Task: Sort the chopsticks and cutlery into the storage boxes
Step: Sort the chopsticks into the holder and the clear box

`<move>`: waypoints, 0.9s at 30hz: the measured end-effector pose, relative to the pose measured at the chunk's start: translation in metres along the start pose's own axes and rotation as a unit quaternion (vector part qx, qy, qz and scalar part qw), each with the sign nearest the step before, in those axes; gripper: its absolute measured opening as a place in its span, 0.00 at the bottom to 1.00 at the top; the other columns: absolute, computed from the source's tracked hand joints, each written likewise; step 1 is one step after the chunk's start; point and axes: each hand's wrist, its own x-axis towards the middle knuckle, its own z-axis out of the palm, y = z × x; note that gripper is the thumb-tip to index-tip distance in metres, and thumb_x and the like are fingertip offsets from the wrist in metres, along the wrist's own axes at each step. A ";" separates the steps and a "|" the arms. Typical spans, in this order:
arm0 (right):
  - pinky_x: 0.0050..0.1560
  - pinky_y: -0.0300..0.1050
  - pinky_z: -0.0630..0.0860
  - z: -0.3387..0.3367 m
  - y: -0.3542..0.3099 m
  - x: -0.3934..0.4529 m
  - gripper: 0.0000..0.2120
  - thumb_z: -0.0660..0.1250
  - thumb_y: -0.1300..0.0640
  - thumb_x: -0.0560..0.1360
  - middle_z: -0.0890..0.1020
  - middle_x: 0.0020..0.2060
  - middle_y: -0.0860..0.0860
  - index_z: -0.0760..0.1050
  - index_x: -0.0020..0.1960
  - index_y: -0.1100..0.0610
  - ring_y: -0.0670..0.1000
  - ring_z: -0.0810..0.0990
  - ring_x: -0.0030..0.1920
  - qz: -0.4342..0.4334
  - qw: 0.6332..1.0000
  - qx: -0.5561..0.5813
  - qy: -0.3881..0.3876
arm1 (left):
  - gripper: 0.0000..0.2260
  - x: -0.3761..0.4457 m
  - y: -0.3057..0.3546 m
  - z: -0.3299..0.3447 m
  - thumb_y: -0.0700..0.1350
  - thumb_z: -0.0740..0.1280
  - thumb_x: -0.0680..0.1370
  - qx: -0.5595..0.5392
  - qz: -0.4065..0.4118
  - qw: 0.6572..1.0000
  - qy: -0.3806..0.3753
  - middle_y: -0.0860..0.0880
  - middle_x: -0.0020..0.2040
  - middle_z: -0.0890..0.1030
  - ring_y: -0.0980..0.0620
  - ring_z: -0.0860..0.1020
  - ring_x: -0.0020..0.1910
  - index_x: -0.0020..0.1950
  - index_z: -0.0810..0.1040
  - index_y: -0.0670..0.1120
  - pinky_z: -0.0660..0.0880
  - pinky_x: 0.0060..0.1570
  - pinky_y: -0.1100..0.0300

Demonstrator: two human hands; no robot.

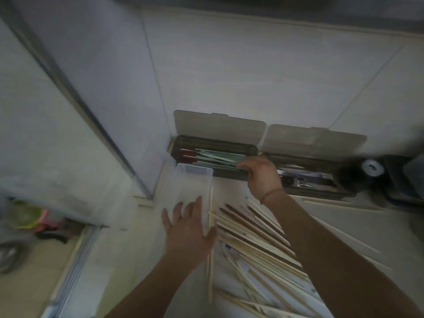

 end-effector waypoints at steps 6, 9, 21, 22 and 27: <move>0.63 0.50 0.72 0.035 0.003 0.057 0.14 0.62 0.66 0.75 0.81 0.56 0.57 0.81 0.55 0.56 0.60 0.76 0.59 0.052 0.990 -0.056 -0.118 | 0.29 -0.030 -0.030 -0.004 0.64 0.60 0.72 0.037 0.106 0.994 -0.010 0.50 0.64 0.77 0.42 0.70 0.69 0.68 0.74 0.51 0.54 0.71 0.38; 0.58 0.50 0.74 0.029 0.004 0.048 0.10 0.64 0.66 0.74 0.83 0.51 0.58 0.82 0.50 0.59 0.61 0.78 0.54 0.073 0.996 -0.027 -0.044 | 0.28 -0.033 -0.040 -0.003 0.65 0.56 0.74 0.023 0.113 0.993 -0.011 0.50 0.66 0.76 0.44 0.68 0.70 0.67 0.73 0.52 0.47 0.71 0.43; 0.38 0.41 0.76 0.035 -0.062 -0.194 0.10 0.62 0.47 0.68 0.82 0.40 0.44 0.80 0.42 0.47 0.51 0.80 0.41 -0.052 0.985 -0.059 -0.156 | 0.22 -0.041 -0.035 -0.007 0.63 0.60 0.74 0.014 0.122 0.992 0.024 0.55 0.60 0.79 0.53 0.75 0.63 0.61 0.78 0.53 0.46 0.72 0.42; 0.39 0.40 0.76 0.038 -0.066 -0.200 0.11 0.61 0.46 0.67 0.81 0.40 0.44 0.80 0.42 0.47 0.51 0.80 0.42 -0.071 0.980 -0.070 -0.174 | 0.23 -0.041 -0.035 -0.007 0.63 0.60 0.73 0.007 0.124 0.992 0.026 0.55 0.60 0.79 0.54 0.74 0.62 0.61 0.78 0.52 0.46 0.72 0.41; 0.50 0.49 0.77 0.053 -0.086 -0.204 0.15 0.66 0.46 0.61 0.79 0.41 0.47 0.80 0.46 0.46 0.54 0.79 0.45 -0.169 0.959 -0.133 -0.186 | 0.23 -0.043 -0.038 -0.007 0.56 0.56 0.72 -0.031 0.137 0.989 0.042 0.53 0.58 0.79 0.52 0.75 0.61 0.61 0.78 0.50 0.47 0.73 0.41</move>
